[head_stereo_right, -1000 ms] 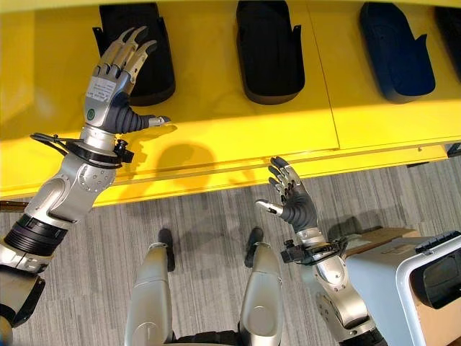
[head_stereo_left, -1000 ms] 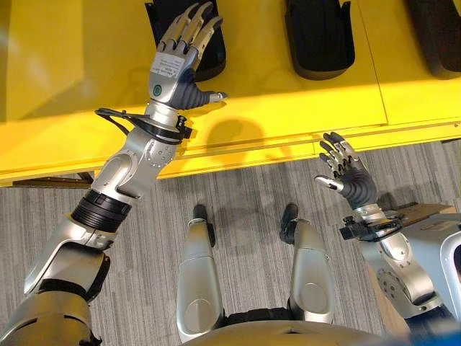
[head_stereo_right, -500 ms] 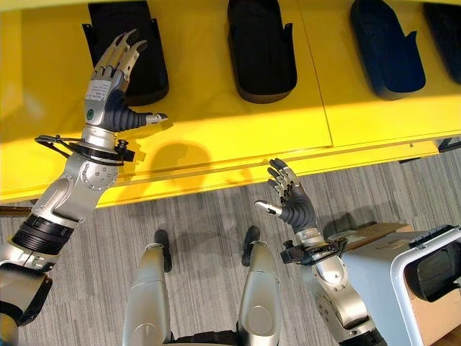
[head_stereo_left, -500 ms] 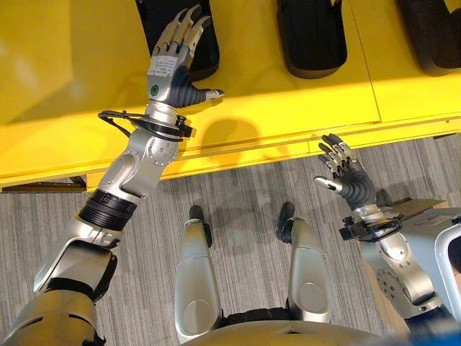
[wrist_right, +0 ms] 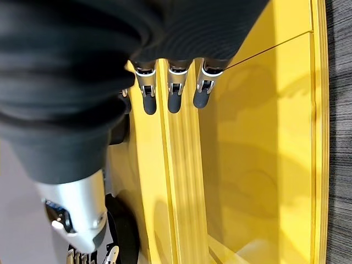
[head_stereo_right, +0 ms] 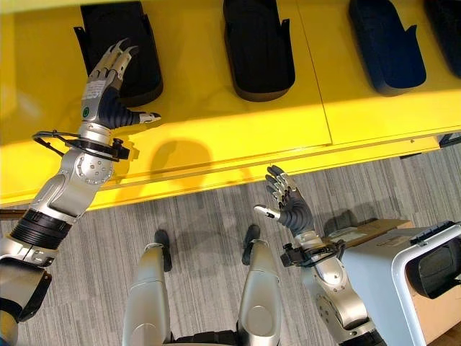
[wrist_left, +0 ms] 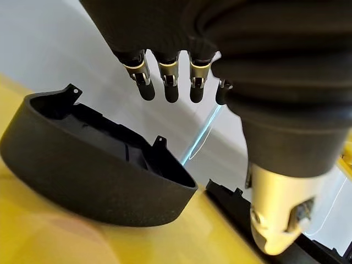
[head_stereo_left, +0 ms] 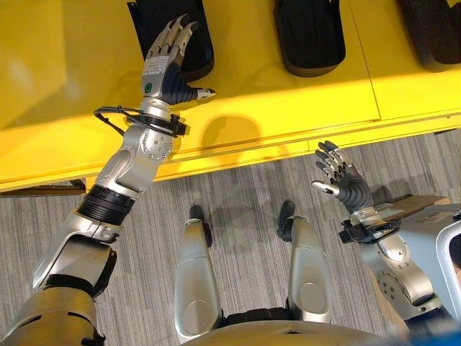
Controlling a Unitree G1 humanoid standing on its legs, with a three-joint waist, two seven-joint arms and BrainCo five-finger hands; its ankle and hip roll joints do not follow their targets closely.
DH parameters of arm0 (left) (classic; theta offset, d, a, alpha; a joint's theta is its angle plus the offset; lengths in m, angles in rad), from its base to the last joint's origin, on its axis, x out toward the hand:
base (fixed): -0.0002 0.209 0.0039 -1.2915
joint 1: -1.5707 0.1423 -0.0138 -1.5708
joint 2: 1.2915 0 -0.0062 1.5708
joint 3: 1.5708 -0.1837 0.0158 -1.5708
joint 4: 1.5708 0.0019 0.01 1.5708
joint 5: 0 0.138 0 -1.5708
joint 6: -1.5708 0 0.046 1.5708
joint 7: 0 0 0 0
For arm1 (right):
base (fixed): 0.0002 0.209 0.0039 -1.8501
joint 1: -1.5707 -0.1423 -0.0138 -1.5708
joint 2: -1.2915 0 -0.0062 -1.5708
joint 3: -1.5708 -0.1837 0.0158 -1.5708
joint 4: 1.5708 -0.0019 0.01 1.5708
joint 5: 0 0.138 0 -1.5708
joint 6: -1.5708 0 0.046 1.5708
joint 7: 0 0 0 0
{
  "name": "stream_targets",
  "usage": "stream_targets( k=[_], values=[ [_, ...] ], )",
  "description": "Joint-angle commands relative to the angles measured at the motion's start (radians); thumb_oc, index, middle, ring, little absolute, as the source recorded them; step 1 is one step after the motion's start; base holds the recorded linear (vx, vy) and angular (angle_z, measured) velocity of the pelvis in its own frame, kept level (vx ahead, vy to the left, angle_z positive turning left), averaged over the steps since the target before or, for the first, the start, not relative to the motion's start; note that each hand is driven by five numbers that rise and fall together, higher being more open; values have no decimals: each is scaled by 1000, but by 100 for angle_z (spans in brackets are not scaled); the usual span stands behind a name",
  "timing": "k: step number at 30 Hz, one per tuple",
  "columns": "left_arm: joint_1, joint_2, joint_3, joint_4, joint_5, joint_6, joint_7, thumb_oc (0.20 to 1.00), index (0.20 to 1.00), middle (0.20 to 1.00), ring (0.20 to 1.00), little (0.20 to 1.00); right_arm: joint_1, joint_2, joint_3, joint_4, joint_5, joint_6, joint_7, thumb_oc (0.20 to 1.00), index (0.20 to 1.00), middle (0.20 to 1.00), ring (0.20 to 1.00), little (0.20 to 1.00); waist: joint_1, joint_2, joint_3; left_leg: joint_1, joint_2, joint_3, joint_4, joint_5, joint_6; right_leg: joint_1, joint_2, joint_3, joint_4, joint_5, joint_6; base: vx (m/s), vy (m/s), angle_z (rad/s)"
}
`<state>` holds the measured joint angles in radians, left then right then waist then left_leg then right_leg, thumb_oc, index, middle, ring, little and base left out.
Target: Move parts from the plastic box to the shelf.
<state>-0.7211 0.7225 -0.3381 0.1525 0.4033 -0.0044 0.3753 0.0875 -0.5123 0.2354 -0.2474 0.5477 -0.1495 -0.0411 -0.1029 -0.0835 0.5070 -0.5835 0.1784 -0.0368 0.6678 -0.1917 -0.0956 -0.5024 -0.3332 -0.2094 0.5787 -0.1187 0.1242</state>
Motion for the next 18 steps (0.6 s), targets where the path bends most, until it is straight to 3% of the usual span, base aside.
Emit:
stream_targets(
  k=[1, 18],
  values=[
    [-93, 40, 23, 37, -5, -12, -10, 1000, 1000, 1000, 1000, 1000, 41, 16, -75, -37, 34, -25, 20, 1000, 1000, 1000, 1000, 1000, 10, 11, -39, -23, 76, -3, -71, 109, -42, 118, -63, 46, -21, -10, 49, 0, 0, 0],
    [-152, 193, -36, 19, 30, -21, -141, 1000, 1000, 1000, 1000, 1000, 70, 9, -87, -37, 51, 2, 67, 1000, 1000, 1000, 1000, 1000, 8, 25, -33, -33, 73, 1, -55, 100, -37, 101, -63, 59, -6, -16, 50, 0, 0, 0]
  ],
)
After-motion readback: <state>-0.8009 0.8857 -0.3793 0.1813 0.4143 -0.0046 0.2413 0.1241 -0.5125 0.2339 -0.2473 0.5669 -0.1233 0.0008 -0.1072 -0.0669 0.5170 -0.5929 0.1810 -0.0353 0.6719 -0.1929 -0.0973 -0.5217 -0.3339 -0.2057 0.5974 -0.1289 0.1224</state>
